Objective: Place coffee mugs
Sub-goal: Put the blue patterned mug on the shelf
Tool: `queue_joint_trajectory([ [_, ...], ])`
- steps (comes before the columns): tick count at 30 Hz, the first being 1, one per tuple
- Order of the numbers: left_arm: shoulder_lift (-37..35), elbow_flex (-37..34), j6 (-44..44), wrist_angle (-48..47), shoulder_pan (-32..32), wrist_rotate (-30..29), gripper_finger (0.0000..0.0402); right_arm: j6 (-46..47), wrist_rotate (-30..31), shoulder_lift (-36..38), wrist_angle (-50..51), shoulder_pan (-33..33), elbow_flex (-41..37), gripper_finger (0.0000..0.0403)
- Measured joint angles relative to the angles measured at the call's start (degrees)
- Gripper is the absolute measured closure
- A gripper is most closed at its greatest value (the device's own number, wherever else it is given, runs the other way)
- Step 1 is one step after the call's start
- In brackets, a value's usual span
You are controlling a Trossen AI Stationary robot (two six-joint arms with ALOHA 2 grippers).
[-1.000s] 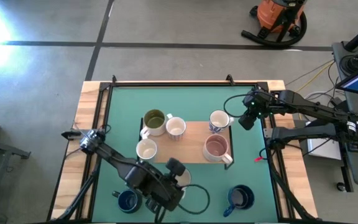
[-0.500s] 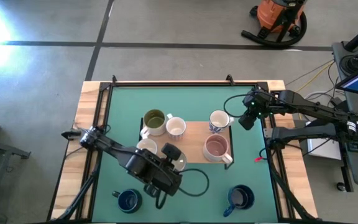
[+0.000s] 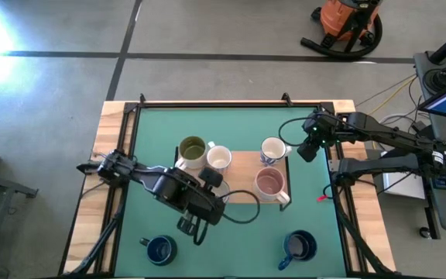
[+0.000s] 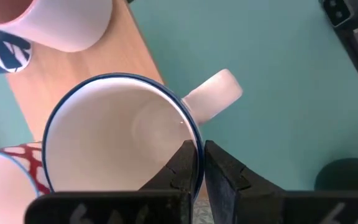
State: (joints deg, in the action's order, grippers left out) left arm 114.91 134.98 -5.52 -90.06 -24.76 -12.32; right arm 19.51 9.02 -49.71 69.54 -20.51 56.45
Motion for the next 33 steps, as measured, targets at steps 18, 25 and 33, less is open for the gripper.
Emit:
queue_joint_trajectory([
  [18, -0.33, -2.13, 5.54, 0.08, 3.31, 3.63, 0.0394, 0.0, 0.0, 0.0, 0.0, 0.02, 0.0, 0.0261],
  [25, -0.5, -3.87, 9.8, 0.26, 4.18, 2.86, 0.0393, 0.0, 0.01, 0.01, -0.01, 0.02, 0.0, 0.0261],
  [33, -0.59, -4.41, 10.77, 0.22, 4.25, 2.59, 0.0381, 0.0, 0.0, 0.02, -0.01, 0.02, 0.01, 0.0262],
])
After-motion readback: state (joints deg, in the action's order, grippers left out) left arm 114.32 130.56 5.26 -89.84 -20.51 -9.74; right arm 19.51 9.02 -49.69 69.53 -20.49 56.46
